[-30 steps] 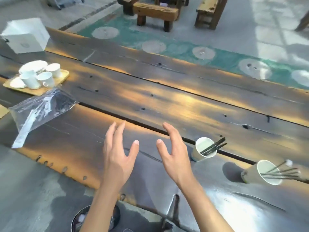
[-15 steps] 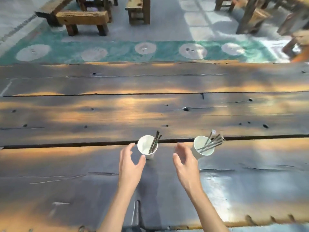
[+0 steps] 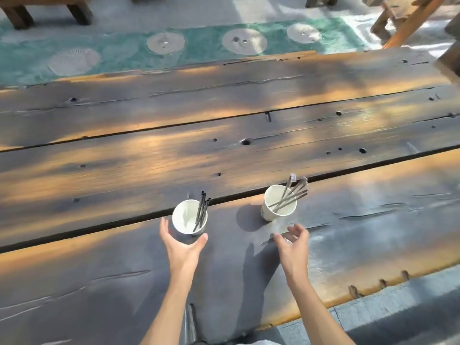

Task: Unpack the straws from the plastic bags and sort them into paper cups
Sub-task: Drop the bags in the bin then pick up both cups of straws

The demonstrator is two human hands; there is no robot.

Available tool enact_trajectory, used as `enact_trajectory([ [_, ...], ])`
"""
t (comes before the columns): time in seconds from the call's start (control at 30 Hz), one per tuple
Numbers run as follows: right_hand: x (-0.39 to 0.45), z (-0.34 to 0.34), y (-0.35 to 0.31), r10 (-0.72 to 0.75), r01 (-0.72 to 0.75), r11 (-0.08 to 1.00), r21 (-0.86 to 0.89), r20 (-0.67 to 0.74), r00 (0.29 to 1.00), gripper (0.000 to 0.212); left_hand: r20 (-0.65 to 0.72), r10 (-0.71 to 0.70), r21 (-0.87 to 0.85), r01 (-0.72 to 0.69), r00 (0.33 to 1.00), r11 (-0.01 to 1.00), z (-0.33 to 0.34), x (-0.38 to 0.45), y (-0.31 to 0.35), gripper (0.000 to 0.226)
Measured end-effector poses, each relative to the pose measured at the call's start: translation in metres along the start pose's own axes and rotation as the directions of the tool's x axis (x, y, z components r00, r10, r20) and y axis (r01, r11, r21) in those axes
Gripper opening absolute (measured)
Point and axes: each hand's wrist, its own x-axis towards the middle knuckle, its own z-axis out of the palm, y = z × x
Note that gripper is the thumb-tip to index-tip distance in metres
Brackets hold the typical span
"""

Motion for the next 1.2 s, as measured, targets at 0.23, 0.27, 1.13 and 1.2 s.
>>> enact_trajectory([
  [0.23,0.037,0.006,-0.006,-0.052,0.034,0.991,0.129,0.141,0.989,0.099,-0.047,0.012,-0.101,-0.017,0.999,0.995,0.021,0.006,-0.004,0.106],
  [0.27,0.041,0.007,-0.008,-0.063,0.041,0.988,0.146,0.146,0.987,0.1,-0.048,0.008,-0.096,-0.012,0.999,0.995,0.023,0.007,-0.005,0.107],
  [1.13,0.099,0.053,-0.065,-0.204,0.16,0.966,0.201,0.217,0.955,0.074,-0.19,0.005,-0.204,-0.045,0.982,0.978,0.047,0.056,0.027,0.083],
  [1.2,0.112,0.067,-0.081,-0.231,0.185,0.961,0.207,0.228,0.946,0.077,-0.201,0.025,-0.199,-0.065,0.979,0.978,0.051,0.078,0.041,0.082],
])
